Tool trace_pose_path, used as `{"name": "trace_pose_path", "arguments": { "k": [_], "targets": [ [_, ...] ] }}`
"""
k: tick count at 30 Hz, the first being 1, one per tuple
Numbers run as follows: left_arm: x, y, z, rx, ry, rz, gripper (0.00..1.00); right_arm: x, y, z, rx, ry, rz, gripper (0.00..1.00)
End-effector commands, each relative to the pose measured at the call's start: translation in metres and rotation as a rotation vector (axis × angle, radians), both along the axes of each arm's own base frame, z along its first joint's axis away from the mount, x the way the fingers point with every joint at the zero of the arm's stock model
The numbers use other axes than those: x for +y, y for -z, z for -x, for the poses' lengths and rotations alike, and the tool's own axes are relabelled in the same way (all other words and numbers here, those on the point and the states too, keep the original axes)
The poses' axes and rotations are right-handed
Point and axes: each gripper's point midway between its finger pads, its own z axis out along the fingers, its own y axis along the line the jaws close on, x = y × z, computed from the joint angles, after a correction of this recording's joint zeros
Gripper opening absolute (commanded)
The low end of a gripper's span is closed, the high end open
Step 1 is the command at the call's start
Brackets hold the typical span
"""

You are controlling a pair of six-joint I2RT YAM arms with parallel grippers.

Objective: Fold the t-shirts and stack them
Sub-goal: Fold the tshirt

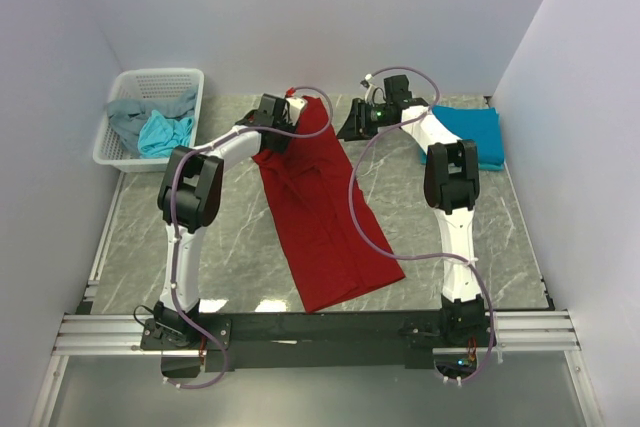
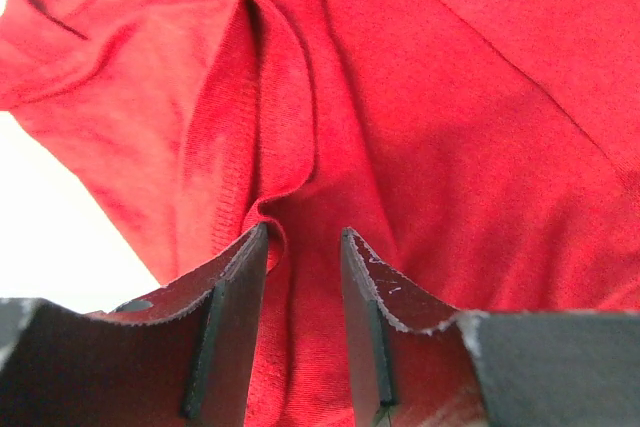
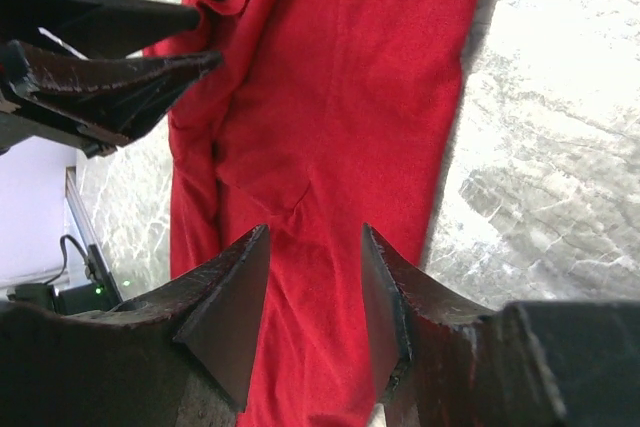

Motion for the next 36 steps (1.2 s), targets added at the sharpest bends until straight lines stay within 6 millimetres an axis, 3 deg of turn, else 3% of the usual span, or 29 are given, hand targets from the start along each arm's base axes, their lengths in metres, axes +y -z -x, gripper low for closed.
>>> {"name": "trace_pose_path", "arguments": {
  "k": [1, 10, 17, 28, 36],
  "targets": [
    [0.005, -0.045, -0.019, -0.133, -0.037, -0.009, 0.41, 0.005, -0.044, 0.001, -0.094, -0.028, -0.033, 0.49],
    [0.009, -0.026, -0.026, -0.086, -0.067, -0.052, 0.41, 0.002, -0.044, 0.002, -0.090, -0.028, -0.037, 0.49],
    [0.005, -0.026, -0.027, -0.074, -0.043, -0.036, 0.37, 0.000, -0.041, 0.002, -0.079, -0.026, -0.041, 0.49],
    [-0.008, -0.043, -0.018, -0.085, 0.010, 0.041, 0.42, 0.000, -0.040, 0.002, -0.078, -0.025, -0.039, 0.48],
    [-0.002, -0.027, -0.015, -0.053, 0.003, 0.003, 0.41, -0.002, -0.040, 0.002, -0.076, -0.023, -0.040, 0.48]
  ]
}}
